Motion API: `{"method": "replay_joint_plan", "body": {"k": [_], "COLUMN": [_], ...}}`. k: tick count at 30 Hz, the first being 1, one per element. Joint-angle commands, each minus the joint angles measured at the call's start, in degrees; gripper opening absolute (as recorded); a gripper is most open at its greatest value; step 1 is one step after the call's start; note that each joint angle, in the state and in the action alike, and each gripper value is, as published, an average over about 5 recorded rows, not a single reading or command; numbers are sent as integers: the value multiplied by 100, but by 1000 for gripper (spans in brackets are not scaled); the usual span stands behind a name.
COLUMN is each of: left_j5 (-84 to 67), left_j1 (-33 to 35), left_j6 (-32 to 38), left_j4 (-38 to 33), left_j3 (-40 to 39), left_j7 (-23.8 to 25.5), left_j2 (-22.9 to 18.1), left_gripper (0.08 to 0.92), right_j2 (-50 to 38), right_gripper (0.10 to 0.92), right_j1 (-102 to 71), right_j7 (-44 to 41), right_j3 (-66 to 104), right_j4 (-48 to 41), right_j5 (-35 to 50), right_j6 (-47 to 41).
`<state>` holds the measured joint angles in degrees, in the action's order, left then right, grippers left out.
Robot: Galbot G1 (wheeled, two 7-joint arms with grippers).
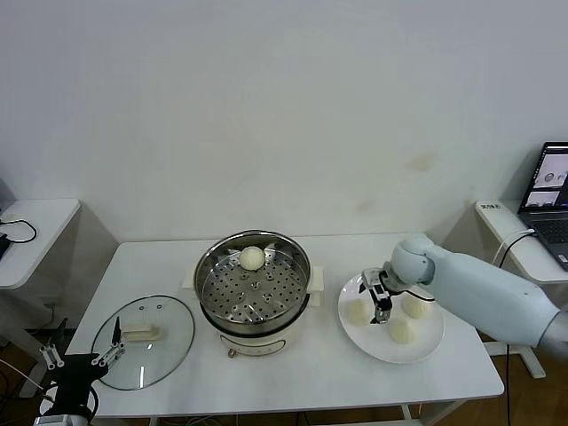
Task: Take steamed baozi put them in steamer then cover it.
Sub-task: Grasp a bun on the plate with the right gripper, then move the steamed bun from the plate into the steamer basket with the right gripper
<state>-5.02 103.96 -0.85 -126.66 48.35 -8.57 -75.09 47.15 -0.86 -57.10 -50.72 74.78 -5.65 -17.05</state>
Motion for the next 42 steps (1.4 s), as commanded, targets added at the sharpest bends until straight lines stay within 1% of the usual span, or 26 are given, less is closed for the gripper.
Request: {"method": "replay_joint_plan", "body": {"k": [1,6,17,21,30,36,39,42], "left_j5": [5,2,-3,-7,6,8,6,8], "left_j1": [-9,-15,3,17,-13,-49,-66,-77], "left_j6": [-7,-7,6,9,3,-5,-12,-20], "left_j4": [-3,-13,-36,-61,-93,-86,-85,-94], "left_j3": [-1,14,30,32,-24,-60,-66,-82], "left_j7": [3,3,-4,-8,-5,-3,-3,-3], "left_j2": [2,2,-20,-25,-21,27,51,63], "left_gripper": [823,823,823,823,823,823,823,823], "right_j2": [219,290,323,239,-401,-856,-881,-717], "right_gripper": [819,786,617,579,576,582,585,588], "right_j1": [-191,-221,-241,-141,784,1546,2113,2758], "right_j7": [23,55,18,-88,-471,-480,-432,-344], "right_j3": [91,111,166,155,-25,-224,-494,-823], "right_j4": [-295,-402,-407,-305,272,702,886,1028], "right_j5": [-76,-138,-156,-131,200,727,1081,1456], "right_j6": [11,10,11,10,-55,-168,-260,-387]}}
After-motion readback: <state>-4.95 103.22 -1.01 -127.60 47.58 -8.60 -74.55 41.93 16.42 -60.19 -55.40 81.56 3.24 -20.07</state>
